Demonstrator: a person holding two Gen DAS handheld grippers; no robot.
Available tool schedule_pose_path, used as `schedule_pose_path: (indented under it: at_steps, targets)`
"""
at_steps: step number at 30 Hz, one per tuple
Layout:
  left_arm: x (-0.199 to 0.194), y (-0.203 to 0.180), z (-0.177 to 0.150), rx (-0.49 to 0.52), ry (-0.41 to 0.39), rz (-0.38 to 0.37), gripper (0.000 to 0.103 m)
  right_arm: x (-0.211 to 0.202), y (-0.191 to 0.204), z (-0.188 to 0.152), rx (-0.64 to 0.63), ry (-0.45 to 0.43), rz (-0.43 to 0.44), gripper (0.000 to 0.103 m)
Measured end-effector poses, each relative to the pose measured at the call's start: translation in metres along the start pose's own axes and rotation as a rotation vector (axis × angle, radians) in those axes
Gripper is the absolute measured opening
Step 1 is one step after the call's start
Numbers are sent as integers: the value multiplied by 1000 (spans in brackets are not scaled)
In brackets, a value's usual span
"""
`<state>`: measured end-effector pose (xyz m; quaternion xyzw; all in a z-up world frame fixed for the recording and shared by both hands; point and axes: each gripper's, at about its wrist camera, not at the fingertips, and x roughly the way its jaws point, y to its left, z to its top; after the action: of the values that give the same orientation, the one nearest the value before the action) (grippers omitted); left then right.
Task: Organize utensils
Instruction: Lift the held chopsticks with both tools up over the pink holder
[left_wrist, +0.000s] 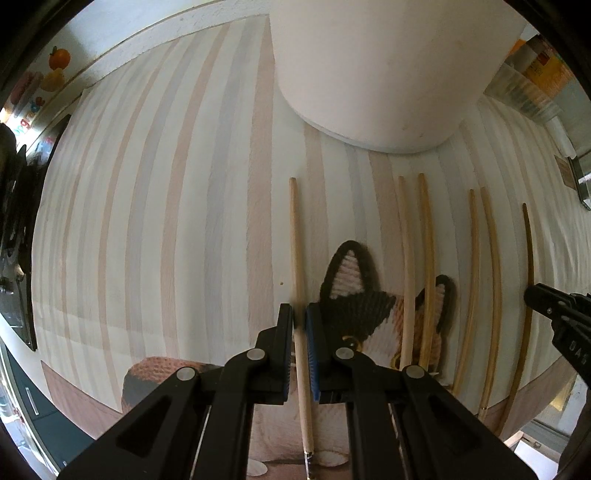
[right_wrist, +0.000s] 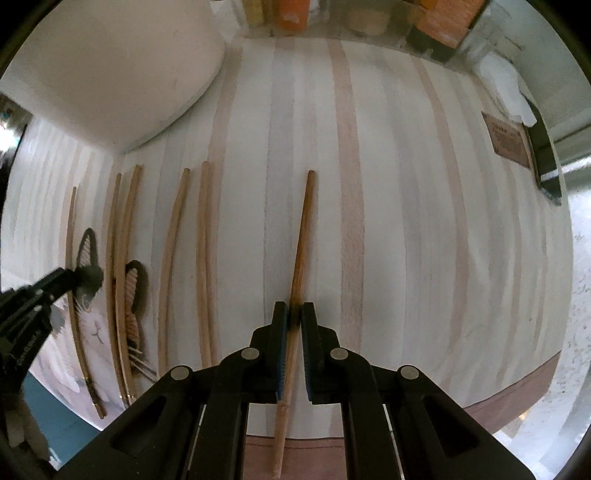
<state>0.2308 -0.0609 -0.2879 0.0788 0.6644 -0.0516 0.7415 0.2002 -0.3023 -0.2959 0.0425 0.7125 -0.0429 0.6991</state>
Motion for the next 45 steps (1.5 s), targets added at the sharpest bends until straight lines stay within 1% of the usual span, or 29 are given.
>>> schedule_pose_path:
  at_steps: [3,6,8,15,18,21,27,28,31,36,40,45]
  targets:
    - [2,-5,0,2,-9,11,4,0,10,3,-12,-20,-27,8]
    - [-4,-9,-1,-12,-33,24,4,-1,8,0,14,-36,-13,7]
    - [-15,-9,-3,-17,-70,40,4,-6,7,-3,32,-54,-3,7]
    - [-74,-8,2,-40,-230,71,4,-53,7,-2,34,-186,21,7]
    - [-103,-7,4,-57,-298,67,4,-78,9,3,36,-257,31,7]
    - [-129,3,5,-69,-356,62,4,-98,16,-3,43,-328,43,7]
    - [-187,18,9,-116,-490,24,4,-158,15,4,64,-478,87,7]
    - [-198,22,10,-125,-512,11,4,-173,15,7,69,-512,98,7]
    - [-229,34,13,-153,-572,-35,4,-204,14,11,78,-577,140,7]
    - [-294,44,19,-174,-686,-103,4,-259,18,19,72,-673,195,6]
    - [-336,46,24,-174,-755,-147,4,-298,19,26,60,-743,234,6]
    - [-365,44,37,-161,-800,-177,4,-342,22,37,38,-820,272,6]
